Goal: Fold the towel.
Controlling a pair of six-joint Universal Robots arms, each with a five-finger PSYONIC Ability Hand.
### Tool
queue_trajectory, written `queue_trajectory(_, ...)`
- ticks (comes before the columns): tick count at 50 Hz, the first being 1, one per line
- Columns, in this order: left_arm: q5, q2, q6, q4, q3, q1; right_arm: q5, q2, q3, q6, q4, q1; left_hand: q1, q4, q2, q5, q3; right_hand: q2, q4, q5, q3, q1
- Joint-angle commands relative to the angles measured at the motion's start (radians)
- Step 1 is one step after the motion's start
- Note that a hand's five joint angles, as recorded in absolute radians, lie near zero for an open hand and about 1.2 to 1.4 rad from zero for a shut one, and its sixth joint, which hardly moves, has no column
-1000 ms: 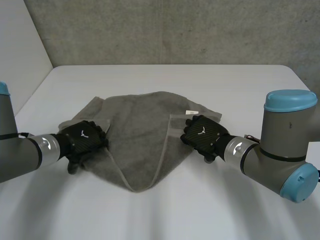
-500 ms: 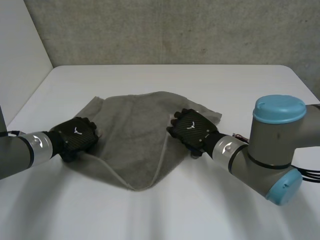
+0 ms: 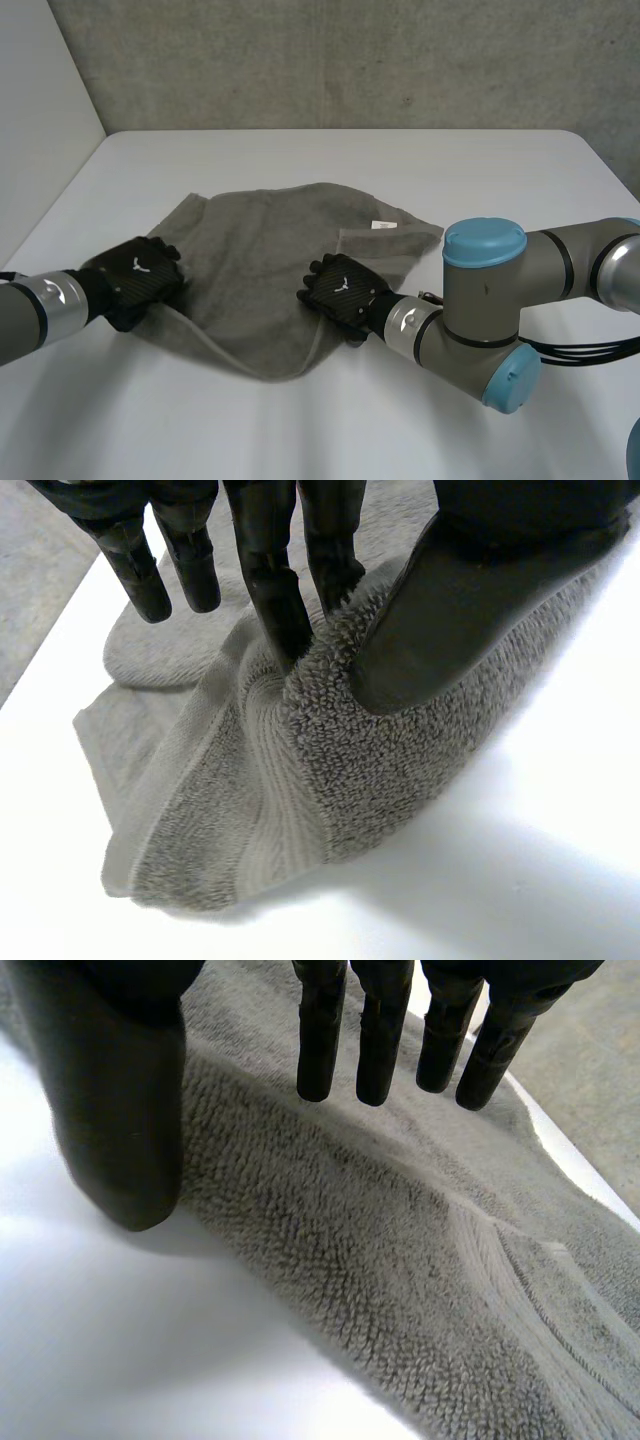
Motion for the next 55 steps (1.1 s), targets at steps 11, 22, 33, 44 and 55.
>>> queue_trajectory(11,-0.005,0.006,-0.101,0.044,0.026,0.056,0.017,-0.076,0.068,-0.076,0.027,-0.042,0.076,-0.056,0.086,0.064,-0.045,0.043,-0.053,0.058,-0.033,0.053)
queue_trajectory(22,-0.005,0.007,-0.111,0.046,0.015,0.067,0.025,-0.141,0.120,-0.095,0.027,-0.084,0.070,-0.056,0.080,0.059,-0.045,0.143,-0.053,0.158,-0.033,0.153)
queue_trajectory(33,0.001,0.029,-0.131,0.046,-0.017,0.085,0.012,-0.231,0.192,-0.095,0.076,-0.142,0.064,-0.056,0.074,0.053,-0.045,0.533,-0.053,0.548,-0.033,0.543)
queue_trajectory(44,0.006,0.030,-0.134,0.047,-0.029,0.082,0.014,-0.239,0.194,-0.092,0.057,-0.145,0.055,-0.056,0.066,0.044,-0.045,-0.026,-0.053,-0.011,-0.033,-0.016)
queue_trajectory(55,0.006,0.043,-0.148,0.049,-0.041,0.070,0.009,-0.224,0.177,-0.041,-0.108,-0.102,0.026,-0.056,0.036,0.015,-0.045,-0.189,-0.053,-0.174,-0.033,-0.179)
